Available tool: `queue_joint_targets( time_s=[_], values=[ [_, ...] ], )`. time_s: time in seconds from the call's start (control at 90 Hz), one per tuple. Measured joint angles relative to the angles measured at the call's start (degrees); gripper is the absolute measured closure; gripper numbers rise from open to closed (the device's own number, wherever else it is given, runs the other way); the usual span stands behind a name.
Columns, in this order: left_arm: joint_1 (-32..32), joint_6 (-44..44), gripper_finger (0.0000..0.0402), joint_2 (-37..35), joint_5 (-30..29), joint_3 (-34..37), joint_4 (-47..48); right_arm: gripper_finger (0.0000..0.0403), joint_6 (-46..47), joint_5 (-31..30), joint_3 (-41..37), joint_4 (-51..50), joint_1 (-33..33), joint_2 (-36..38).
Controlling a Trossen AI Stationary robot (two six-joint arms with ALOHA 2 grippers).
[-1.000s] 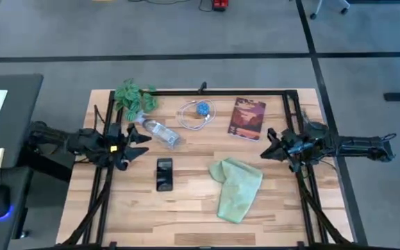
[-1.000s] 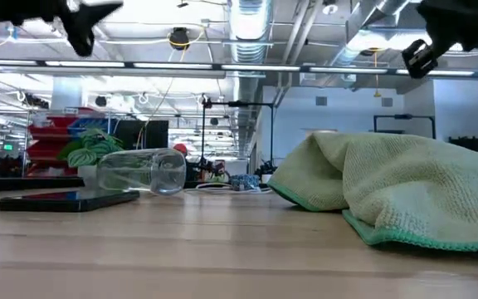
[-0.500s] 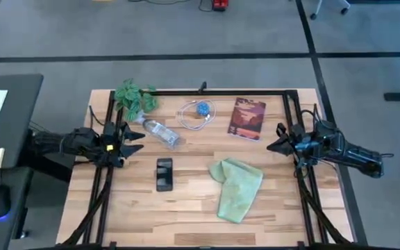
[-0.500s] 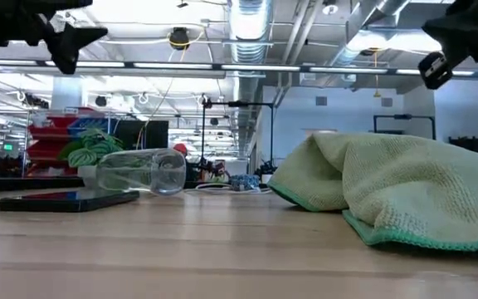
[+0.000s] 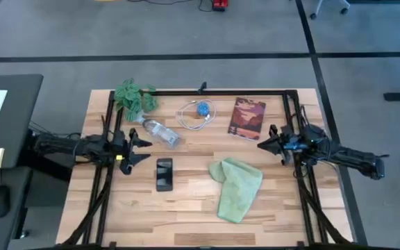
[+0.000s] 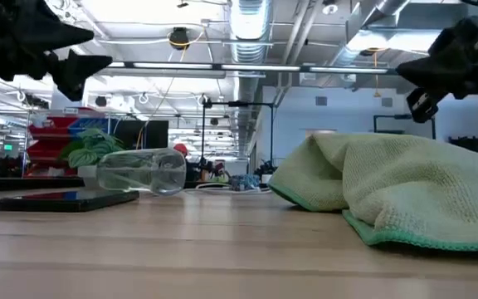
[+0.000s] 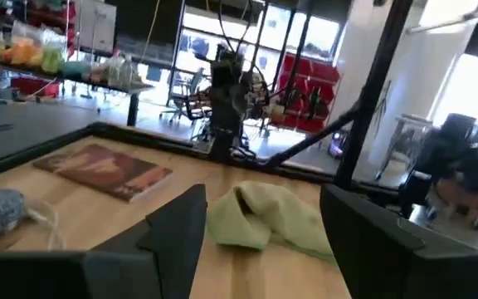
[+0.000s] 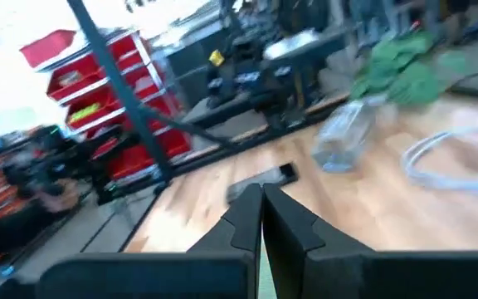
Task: Apply microfiber cloth
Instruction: Return to Home Position
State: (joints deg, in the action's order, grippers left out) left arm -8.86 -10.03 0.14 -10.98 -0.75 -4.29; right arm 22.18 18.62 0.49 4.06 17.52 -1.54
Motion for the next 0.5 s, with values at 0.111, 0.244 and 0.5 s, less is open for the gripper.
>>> queue_joint_targets(
  time_s=[0.111,0.244,0.5],
  values=[
    [0.0,-0.34,0.0187,1.69,-1.29,0.0,1.5,0.0403,-0.03,-1.08,-0.02,-0.1,0.0,0.02],
    [0.0,0.53,0.0187,2.65,-1.33,0.03,1.57,0.0403,-0.07,-0.94,-0.02,-0.17,0.0,0.04],
    [0.0,4.21,0.0187,3.28,-1.55,0.11,1.53,0.0403,-0.16,-0.86,-0.04,-0.19,-0.02,0.0]
  ],
)
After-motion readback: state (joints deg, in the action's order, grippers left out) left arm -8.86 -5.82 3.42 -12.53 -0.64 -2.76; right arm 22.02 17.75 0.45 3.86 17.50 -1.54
